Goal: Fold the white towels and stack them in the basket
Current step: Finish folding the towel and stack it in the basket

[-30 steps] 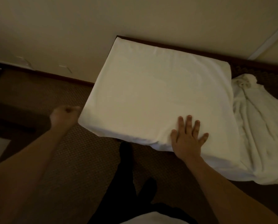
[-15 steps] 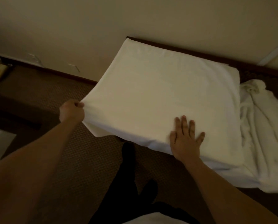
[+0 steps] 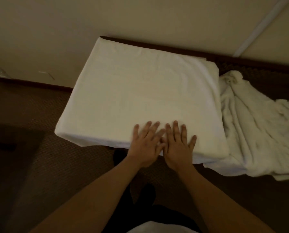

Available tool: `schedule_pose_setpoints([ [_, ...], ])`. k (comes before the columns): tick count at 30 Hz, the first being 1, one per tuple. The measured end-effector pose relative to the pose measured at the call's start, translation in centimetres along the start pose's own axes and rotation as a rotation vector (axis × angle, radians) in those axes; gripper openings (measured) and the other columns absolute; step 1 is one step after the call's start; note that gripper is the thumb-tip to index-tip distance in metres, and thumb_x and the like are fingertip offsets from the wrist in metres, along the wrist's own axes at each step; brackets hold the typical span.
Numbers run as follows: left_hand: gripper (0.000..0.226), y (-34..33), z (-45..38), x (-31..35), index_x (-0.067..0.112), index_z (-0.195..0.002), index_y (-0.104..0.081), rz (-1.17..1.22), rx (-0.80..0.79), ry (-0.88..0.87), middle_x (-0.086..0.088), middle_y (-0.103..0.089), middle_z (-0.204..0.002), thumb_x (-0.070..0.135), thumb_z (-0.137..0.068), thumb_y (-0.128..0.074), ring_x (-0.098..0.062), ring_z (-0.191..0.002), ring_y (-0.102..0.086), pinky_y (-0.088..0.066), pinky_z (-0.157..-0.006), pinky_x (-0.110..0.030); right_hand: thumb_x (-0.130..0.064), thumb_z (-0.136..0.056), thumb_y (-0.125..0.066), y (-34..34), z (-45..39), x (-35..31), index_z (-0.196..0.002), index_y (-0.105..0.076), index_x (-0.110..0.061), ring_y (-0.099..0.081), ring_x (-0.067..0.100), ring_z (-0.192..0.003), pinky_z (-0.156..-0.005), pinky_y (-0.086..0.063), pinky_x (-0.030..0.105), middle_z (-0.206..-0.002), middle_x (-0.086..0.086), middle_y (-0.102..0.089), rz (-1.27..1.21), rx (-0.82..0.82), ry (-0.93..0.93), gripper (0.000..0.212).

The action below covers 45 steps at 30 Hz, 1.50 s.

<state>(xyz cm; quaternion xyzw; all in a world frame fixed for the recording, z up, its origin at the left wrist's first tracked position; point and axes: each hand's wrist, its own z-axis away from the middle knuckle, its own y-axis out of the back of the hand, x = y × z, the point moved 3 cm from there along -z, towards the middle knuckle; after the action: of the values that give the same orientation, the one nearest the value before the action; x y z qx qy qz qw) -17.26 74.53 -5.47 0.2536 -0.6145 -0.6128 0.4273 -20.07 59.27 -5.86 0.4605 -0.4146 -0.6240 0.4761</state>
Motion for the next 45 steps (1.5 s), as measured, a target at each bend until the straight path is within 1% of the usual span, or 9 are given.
schedule_pose_setpoints([
  [3, 0.060, -0.5, 0.2, -3.2, 0.037, -0.156, -0.033, -0.090, 0.016, 0.004, 0.001, -0.021, -0.167, 0.063, -0.103, -0.022, -0.028, -0.154, -0.021, -0.013, -0.119, -0.063, -0.057, -0.104, -0.012, 0.9, 0.2, 3.6, -0.160, 0.001, -0.040, 0.009, 0.022, -0.155, -0.121, 0.003, 0.059, -0.169, -0.009, 0.006, -0.013, 0.039, -0.117, 0.060],
  [12, 0.062, 4.0, 3.1, -15.2, 0.025, -0.161, -0.012, 0.106, -0.015, 0.798, -0.005, -0.002, -0.170, 0.046, -0.104, -0.022, -0.032, -0.154, -0.002, -0.002, -0.120, -0.065, -0.055, -0.103, -0.017, 3.4, -0.1, 11.3, -0.160, 0.002, -0.032, 0.014, 0.030, -0.153, -0.116, 0.005, 0.070, -0.168, -0.012, 0.013, -0.140, 0.021, -0.518, 0.065],
  [18, 0.074, 2.8, -5.5, -5.8, 0.035, -0.160, -0.013, 0.056, -0.077, 0.329, -0.002, 0.001, -0.170, 0.060, -0.092, -0.004, -0.029, -0.156, 0.003, 0.002, -0.121, -0.059, -0.051, -0.101, -0.032, 5.2, -4.4, 8.5, -0.159, -0.015, -0.032, 0.009, 0.043, -0.151, -0.116, 0.003, 0.069, -0.169, 0.000, 0.005, -0.181, 0.083, -0.518, 0.063],
  [22, 0.074, 2.8, -10.5, -6.1, 0.040, -0.160, -0.006, 0.004, -0.085, 0.337, 0.000, 0.006, -0.170, 0.065, -0.091, -0.002, -0.031, -0.155, 0.006, 0.003, -0.120, -0.063, -0.050, -0.103, -0.029, 7.0, -8.8, 11.0, -0.158, -0.018, -0.032, -0.003, 0.036, -0.153, -0.116, -0.004, 0.067, -0.168, 0.004, -0.004, -0.209, 0.075, -0.553, 0.060],
  [26, 0.075, 3.7, -15.9, -8.1, 0.040, -0.160, -0.005, -0.016, -0.058, 0.315, 0.000, 0.008, -0.170, 0.068, -0.090, -0.002, -0.032, -0.155, 0.005, 0.001, -0.120, -0.063, -0.043, -0.103, -0.036, 9.4, -13.9, 13.2, -0.141, -0.043, -0.027, -0.040, 0.031, -0.136, -0.110, -0.028, 0.058, -0.146, 0.007, -0.044, -0.290, 0.225, -0.544, 0.042],
  [32, 0.076, 5.0, -23.2, -10.1, 0.039, -0.159, 0.008, -0.043, -0.077, 0.219, -0.003, 0.020, -0.168, 0.068, -0.089, 0.005, -0.033, -0.154, 0.015, 0.001, -0.121, -0.064, -0.044, -0.103, -0.046, 11.6, -21.8, 16.6, -0.139, -0.050, -0.011, -0.054, 0.035, -0.122, -0.104, -0.043, 0.043, -0.132, 0.015, -0.058, -0.848, 0.294, -0.746, 0.049],
  [37, 0.075, 6.2, -29.9, -10.7, 0.039, -0.160, -0.002, -0.016, -0.070, 0.137, -0.003, 0.012, -0.169, 0.068, -0.091, -0.001, -0.035, -0.154, 0.010, -0.001, -0.120, -0.064, -0.033, -0.093, -0.067, 12.3, -26.4, 19.2, -0.062, -0.055, -0.007, -0.052, 0.026, -0.062, -0.065, -0.043, 0.033, -0.057, 0.006, -0.050, -0.954, 0.276, -0.850, 0.043],
  [42, 0.068, 6.5, -35.8, -10.4, 0.040, -0.159, 0.006, -0.035, -0.088, 0.132, 0.000, 0.019, -0.168, 0.065, -0.098, -0.011, -0.032, -0.154, 0.014, 0.001, -0.120, -0.065, -0.022, -0.090, -0.069, 12.2, -28.4, 21.3, -0.082, -0.063, -0.009, -0.059, 0.023, -0.073, -0.062, -0.045, 0.029, -0.076, 0.005, -0.063, -1.088, 0.474, -0.842, 0.016],
  [45, 0.068, 6.3, -37.4, -10.9, 0.042, -0.157, 0.014, -0.055, -0.091, 0.181, 0.004, 0.023, -0.166, 0.066, -0.096, -0.007, -0.030, -0.154, 0.015, 0.002, -0.118, -0.068, -0.026, -0.093, -0.066, 12.6, -29.6, 22.0, -0.091, -0.066, -0.010, -0.062, 0.024, -0.081, -0.061, -0.043, 0.028, -0.084, 0.004, -0.065, -1.084, 0.329, -0.799, 0.017],
])
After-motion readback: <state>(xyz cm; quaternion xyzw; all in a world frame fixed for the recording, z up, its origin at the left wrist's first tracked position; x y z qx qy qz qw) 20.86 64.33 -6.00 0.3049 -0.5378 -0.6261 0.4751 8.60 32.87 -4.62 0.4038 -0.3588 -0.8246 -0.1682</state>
